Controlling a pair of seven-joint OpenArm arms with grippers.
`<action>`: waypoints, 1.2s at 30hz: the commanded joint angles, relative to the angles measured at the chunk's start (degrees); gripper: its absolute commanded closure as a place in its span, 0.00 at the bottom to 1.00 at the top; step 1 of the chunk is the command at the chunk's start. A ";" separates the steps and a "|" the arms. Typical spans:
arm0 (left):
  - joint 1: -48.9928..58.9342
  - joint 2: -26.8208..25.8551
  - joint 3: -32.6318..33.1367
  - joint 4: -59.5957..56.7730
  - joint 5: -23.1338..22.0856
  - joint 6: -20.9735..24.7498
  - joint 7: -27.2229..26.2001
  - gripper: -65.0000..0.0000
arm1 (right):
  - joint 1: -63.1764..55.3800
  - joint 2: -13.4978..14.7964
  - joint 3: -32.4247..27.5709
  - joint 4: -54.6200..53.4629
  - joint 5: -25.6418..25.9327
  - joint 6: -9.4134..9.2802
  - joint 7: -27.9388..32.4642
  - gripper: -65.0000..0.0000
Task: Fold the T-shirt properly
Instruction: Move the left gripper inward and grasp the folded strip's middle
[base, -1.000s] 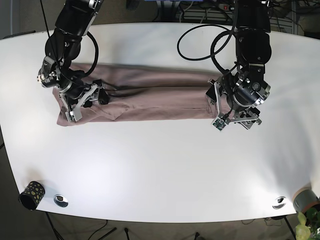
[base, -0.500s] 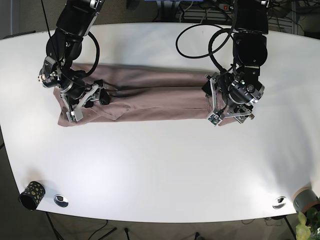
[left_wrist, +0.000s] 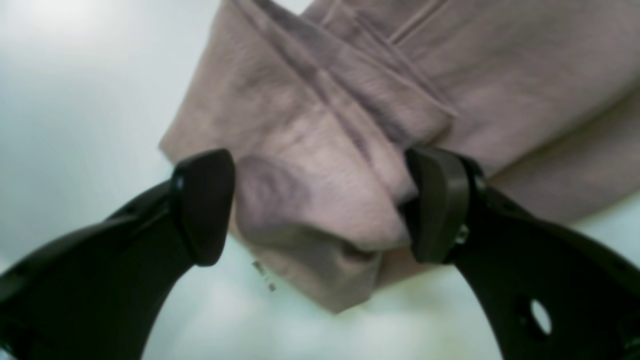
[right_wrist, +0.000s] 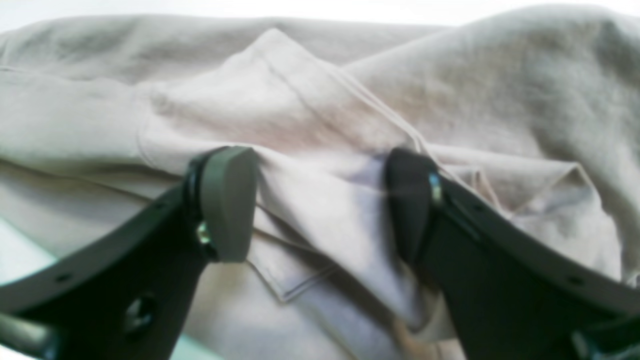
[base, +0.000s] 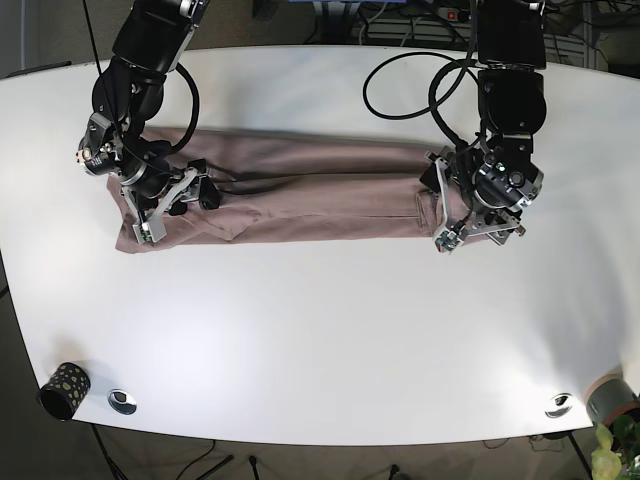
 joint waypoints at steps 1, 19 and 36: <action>-1.06 -0.29 -0.70 0.74 0.19 0.31 -0.76 0.26 | 0.29 0.31 0.02 0.35 -0.55 -0.07 -1.22 0.40; -0.80 -0.20 -1.05 0.83 0.10 0.31 -5.42 0.96 | 0.38 0.22 0.02 0.35 -0.55 -0.07 -1.22 0.40; 3.33 3.06 -0.70 10.06 -0.25 -2.24 -6.21 1.00 | 0.38 0.22 0.02 0.35 -0.64 -0.07 -1.22 0.40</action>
